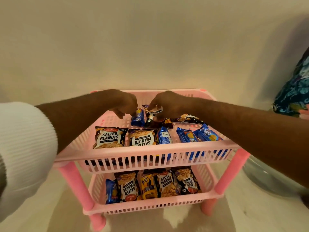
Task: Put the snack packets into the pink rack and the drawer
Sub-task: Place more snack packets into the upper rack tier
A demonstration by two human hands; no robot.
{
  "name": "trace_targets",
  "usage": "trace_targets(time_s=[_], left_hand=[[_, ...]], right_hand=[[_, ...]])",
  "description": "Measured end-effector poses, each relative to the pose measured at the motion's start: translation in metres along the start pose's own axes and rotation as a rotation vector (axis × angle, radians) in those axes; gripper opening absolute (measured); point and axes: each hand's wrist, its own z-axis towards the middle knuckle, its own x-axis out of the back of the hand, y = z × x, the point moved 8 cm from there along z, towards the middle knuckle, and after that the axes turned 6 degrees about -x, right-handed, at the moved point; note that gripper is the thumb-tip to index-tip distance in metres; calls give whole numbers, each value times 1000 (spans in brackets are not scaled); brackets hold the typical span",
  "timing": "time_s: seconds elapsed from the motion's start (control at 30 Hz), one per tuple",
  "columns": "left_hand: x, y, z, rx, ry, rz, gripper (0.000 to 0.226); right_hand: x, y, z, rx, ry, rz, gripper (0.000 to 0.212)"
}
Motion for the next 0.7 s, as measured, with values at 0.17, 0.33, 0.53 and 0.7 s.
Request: trace_targets(time_s=[0.17,0.33,0.53,0.7], left_hand=[[-2,7,-4,-123,24,127,56],[-9,5,-6,-111,34,342,61],[-4,8,-17,-102,104,410,65],[6,23,-42,-160,150,396,59]], right_hand=[[-19,3,-2,-22,-104,-101,58],[-16,16,-8,-45,-99,-81,60],[-18,17,-14,-43,-68,-9,62],[-9,17,-34,-85,-64,36,64]])
